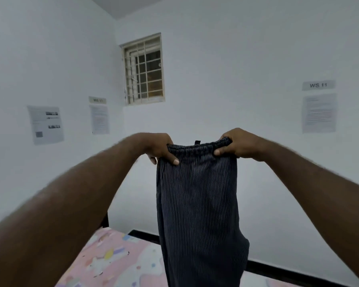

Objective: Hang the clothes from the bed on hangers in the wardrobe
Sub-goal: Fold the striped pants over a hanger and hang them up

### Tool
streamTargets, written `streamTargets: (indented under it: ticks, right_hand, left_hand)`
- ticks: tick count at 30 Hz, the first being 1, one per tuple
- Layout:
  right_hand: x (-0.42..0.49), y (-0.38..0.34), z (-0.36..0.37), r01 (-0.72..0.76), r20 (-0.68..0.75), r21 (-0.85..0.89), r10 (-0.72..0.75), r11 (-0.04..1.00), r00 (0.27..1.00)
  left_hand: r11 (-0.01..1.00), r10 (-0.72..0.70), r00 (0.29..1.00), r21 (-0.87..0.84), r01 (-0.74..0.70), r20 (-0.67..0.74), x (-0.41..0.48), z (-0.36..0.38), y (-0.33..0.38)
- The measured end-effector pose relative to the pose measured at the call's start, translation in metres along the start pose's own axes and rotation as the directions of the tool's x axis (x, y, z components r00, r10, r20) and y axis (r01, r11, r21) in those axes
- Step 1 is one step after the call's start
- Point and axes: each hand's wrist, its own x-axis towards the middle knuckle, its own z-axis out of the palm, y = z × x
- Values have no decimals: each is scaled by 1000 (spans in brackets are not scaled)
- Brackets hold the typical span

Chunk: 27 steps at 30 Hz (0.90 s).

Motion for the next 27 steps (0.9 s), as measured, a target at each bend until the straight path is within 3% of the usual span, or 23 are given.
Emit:
streamTargets:
  ticks: [5,9,13,19,27]
  right_hand:
    - [-2,52,-30,-198,57,104,193,975,980]
    - [9,87,-54,-250,-97,85,258,965,961]
    - [25,117,-98,-246,-293,-7,233,969,927]
    - [20,104,-149,-158,-531,-275,-12,948,847]
    - [-75,48,-121,-119,-520,-80,60,990,852]
  left_hand:
    - [993,4,1000,-116,-3,15,50,24,31]
    - [936,-5,996,-350,-27,-90,107,48,67]
    - [824,-50,956,-552,-125,-291,170,57,102]
    - [706,21,866,-606,-367,-499,201,48,136]
    - [607,188,857,-629,-486,-480,117,74,125]
